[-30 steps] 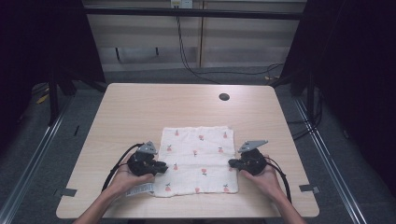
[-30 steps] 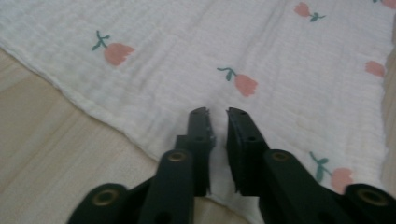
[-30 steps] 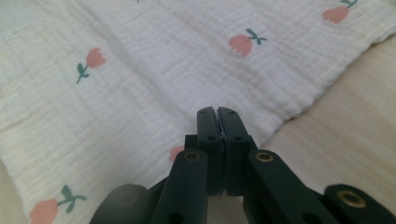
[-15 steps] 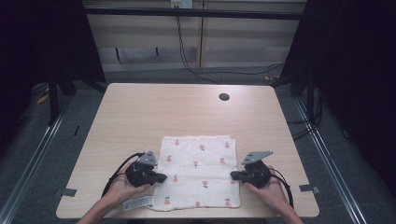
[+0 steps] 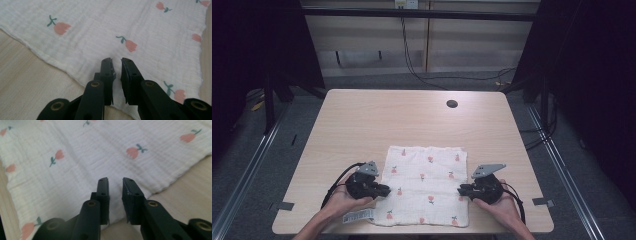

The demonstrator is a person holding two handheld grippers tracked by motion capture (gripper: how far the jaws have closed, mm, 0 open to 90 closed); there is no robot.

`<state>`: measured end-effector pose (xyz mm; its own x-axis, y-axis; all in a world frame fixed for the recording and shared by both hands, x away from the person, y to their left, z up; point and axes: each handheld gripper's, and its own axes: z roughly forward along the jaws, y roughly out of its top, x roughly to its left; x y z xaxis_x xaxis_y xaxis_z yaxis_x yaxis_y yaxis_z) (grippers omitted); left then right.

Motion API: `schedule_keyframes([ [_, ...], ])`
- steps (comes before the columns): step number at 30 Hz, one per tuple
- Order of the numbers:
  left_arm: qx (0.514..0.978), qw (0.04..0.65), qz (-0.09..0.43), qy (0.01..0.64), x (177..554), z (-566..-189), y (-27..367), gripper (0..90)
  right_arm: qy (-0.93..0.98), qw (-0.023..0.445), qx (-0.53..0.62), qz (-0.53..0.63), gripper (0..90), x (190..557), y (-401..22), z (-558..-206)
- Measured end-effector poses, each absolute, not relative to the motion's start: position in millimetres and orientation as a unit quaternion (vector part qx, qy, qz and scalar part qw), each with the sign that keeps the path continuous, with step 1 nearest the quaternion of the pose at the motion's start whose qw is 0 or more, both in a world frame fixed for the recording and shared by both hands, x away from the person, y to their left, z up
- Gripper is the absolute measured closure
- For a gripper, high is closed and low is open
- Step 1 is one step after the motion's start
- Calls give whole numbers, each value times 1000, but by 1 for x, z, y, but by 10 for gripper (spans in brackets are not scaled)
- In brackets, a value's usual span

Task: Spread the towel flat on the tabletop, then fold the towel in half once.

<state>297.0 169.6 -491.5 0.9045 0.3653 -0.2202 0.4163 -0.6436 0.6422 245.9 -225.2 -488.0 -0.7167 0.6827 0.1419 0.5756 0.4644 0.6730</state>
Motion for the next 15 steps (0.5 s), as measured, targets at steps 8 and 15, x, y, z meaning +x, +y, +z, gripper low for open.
schedule_keyframes([
  [8, 891, 385, -34, 238, 310, -486, 170, 700, 819, 115, 396, 398, 729, 272, -245, -472],
  [15, 870, 399, -35, 288, 330, -486, 180, 617, 811, 133, 421, 384, 731, 307, -255, -475],
])
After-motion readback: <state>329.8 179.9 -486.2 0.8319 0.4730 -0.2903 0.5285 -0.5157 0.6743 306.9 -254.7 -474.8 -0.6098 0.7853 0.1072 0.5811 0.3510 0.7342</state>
